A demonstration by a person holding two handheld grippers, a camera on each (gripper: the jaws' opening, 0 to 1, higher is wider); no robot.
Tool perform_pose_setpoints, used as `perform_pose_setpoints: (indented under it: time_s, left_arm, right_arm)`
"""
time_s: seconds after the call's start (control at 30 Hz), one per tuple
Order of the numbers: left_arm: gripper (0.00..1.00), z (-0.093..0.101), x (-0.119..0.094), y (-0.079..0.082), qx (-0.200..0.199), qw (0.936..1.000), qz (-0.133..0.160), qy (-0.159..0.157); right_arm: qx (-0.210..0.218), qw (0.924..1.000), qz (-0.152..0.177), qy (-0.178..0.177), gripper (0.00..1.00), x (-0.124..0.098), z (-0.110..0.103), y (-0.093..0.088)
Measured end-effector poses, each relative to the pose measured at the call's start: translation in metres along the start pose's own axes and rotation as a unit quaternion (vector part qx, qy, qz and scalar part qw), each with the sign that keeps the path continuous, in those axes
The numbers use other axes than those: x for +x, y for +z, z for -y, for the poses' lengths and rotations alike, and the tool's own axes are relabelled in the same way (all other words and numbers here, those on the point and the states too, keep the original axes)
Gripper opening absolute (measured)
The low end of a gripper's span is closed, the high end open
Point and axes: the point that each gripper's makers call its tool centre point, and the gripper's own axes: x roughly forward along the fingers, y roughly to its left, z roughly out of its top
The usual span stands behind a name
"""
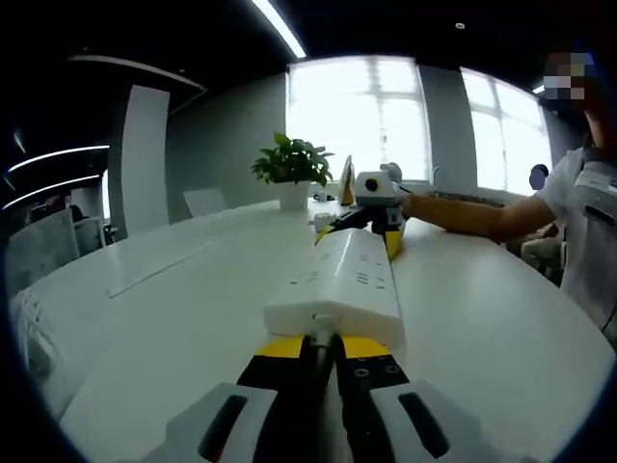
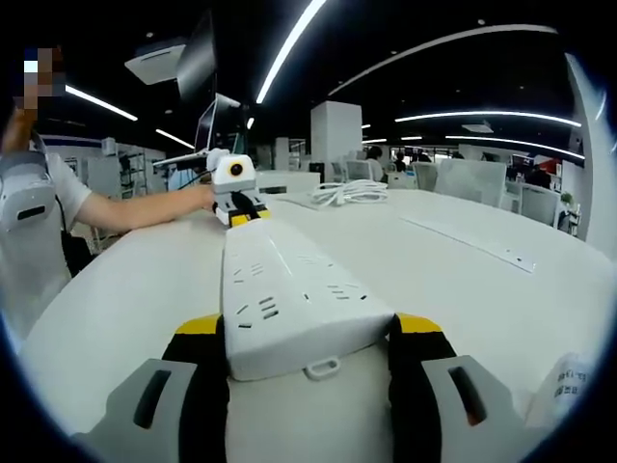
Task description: Straighten the power strip on the desk, plug the charger into it
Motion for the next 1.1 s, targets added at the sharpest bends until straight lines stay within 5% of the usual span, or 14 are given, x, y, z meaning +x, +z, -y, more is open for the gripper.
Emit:
perform_pose_setpoints:
  time_s: [1.1]
  left_arm:
    - [0.14, -0.0069, 0.0033, 0.001, -0.004, 0.9999, 0.002, 0.01]
  right_arm:
    - [0.004, 0.9999, 0.002, -0.014, 0.67, 0.0011, 0.0061, 0.0009]
